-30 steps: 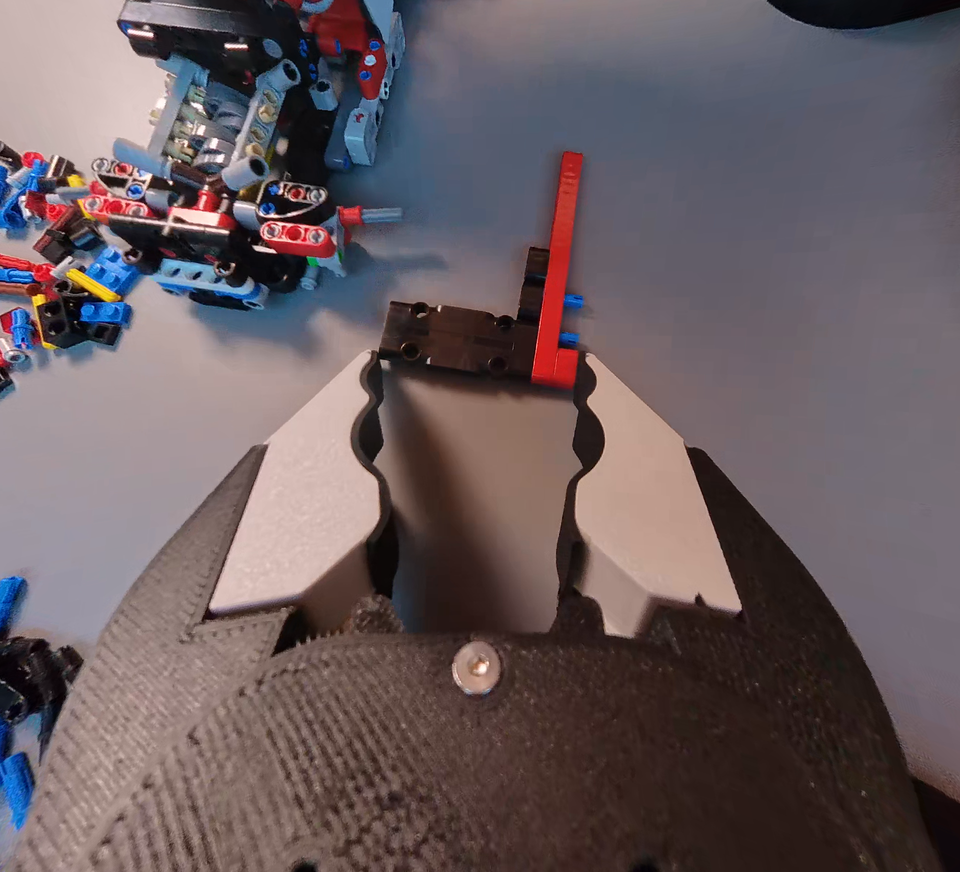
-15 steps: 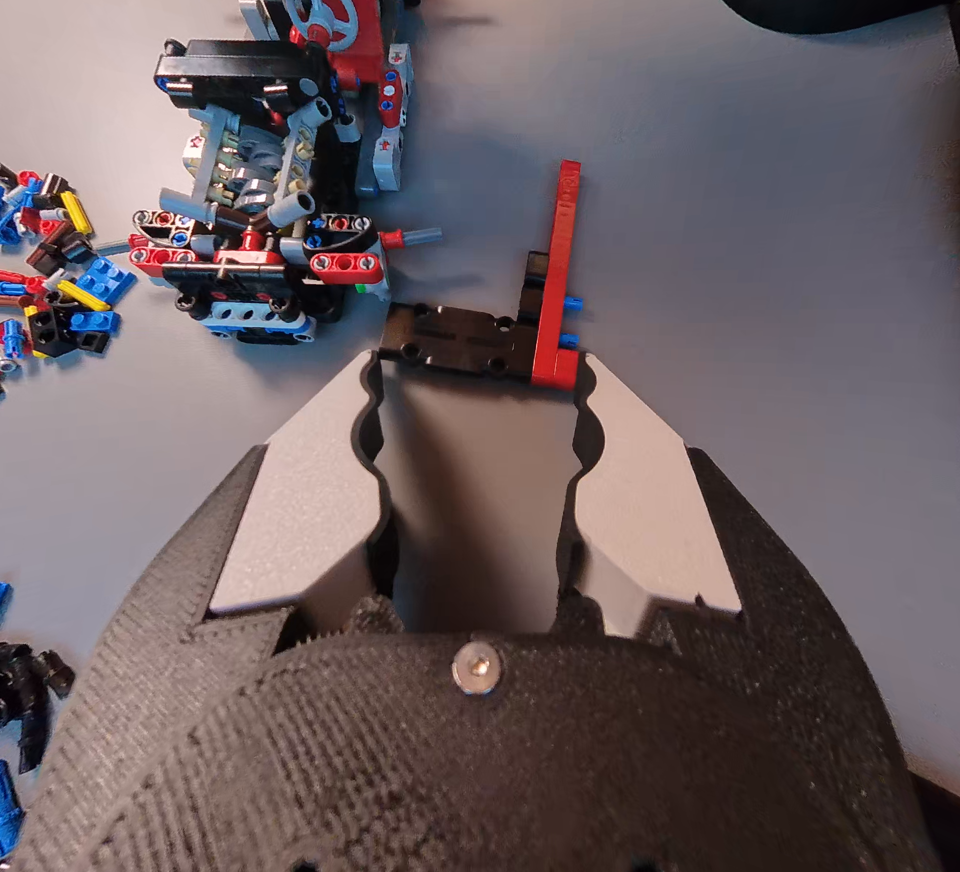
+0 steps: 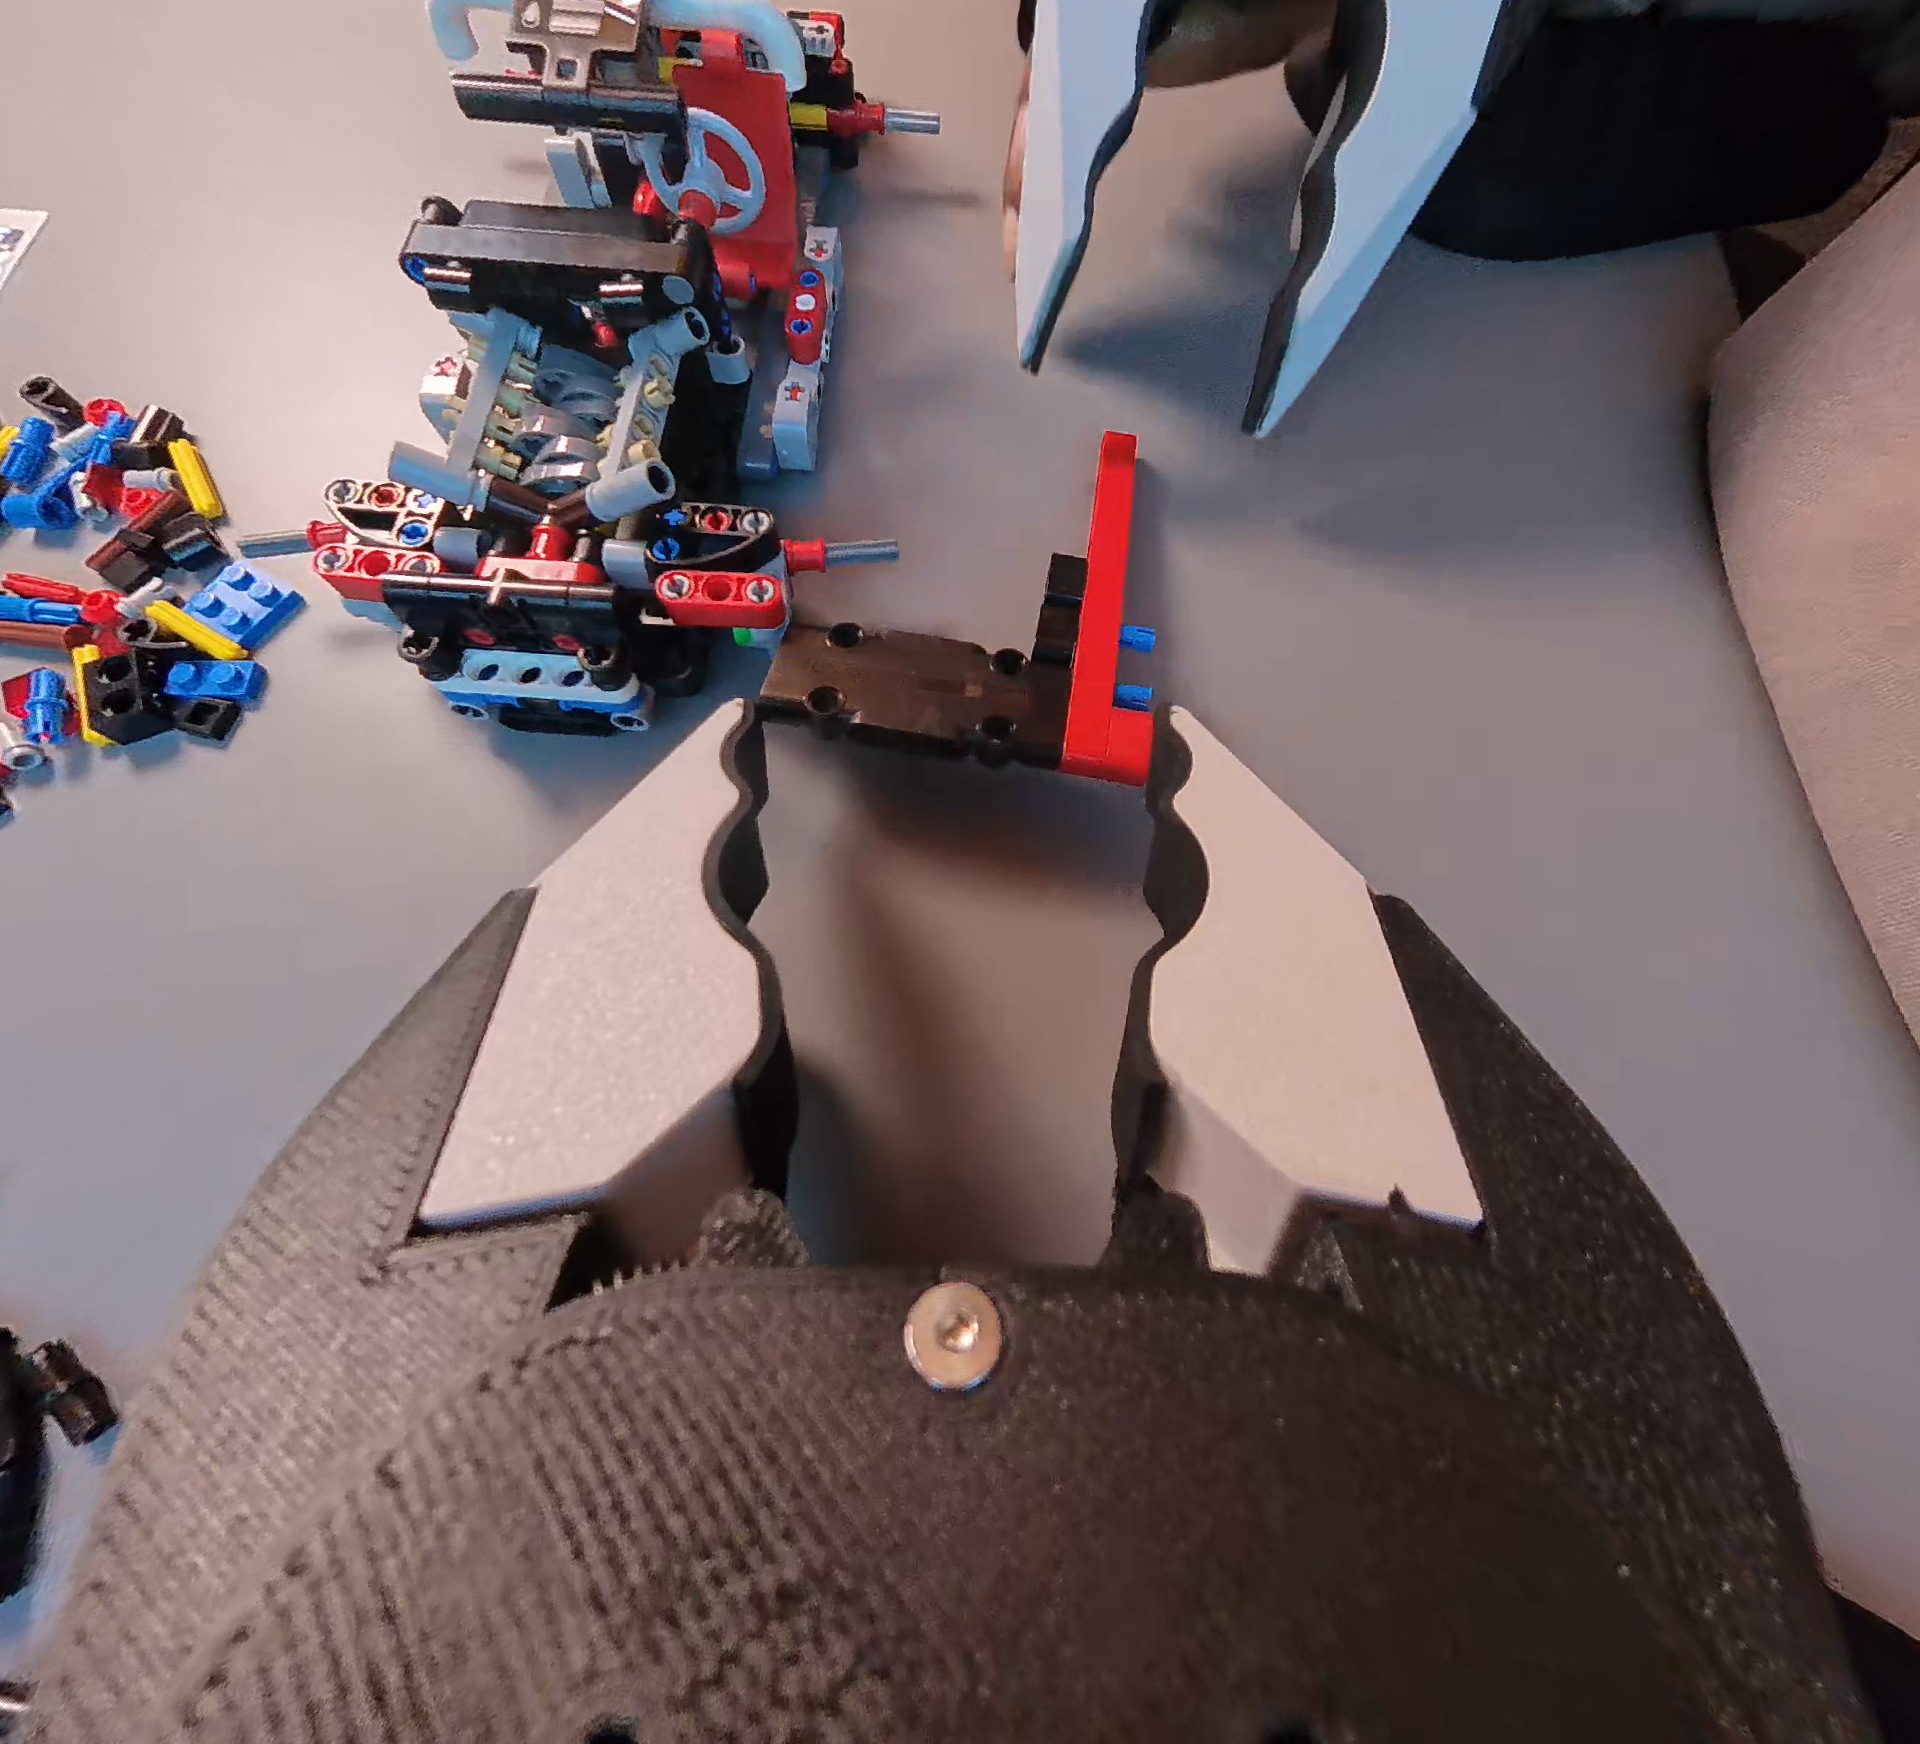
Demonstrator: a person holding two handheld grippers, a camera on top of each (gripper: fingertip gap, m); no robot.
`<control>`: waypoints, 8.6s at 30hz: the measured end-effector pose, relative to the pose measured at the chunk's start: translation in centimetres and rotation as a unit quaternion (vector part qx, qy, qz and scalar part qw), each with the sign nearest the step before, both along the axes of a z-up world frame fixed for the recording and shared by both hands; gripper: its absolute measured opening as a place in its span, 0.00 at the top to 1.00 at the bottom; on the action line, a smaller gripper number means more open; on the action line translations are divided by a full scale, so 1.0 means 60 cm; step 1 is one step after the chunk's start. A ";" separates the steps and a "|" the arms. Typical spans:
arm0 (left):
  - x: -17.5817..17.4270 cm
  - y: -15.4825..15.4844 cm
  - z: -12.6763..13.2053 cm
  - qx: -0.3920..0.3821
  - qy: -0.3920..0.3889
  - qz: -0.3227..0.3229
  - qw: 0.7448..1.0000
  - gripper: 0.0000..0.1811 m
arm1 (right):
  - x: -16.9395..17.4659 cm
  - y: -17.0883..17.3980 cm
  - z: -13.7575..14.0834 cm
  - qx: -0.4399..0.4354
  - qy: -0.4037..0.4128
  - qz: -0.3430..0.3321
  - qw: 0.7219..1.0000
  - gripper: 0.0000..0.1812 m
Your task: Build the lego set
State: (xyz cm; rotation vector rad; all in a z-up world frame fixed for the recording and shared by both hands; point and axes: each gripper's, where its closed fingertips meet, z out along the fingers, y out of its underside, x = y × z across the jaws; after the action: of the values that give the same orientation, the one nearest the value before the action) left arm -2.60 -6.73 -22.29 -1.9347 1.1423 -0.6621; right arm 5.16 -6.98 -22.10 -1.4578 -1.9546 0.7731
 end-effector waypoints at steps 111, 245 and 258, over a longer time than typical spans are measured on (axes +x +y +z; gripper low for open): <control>-0.023 0.037 0.010 0.038 0.019 0.088 0.995 0.68 | 0.285 0.249 0.010 -0.008 -0.108 -0.145 0.983 0.59; -0.024 0.041 0.003 0.035 0.010 0.093 0.995 0.69 | 0.138 0.116 0.033 0.017 -0.023 -0.320 0.947 0.73; -0.022 0.040 0.002 0.037 0.014 0.091 0.995 0.69 | 0.062 0.068 0.038 0.019 -0.014 -0.184 0.983 0.78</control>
State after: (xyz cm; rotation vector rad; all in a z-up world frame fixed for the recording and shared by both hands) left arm -3.93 -4.35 -22.18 -1.9614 0.9796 -0.4906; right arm 8.89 -2.91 -19.81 -1.7469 -1.6372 0.5480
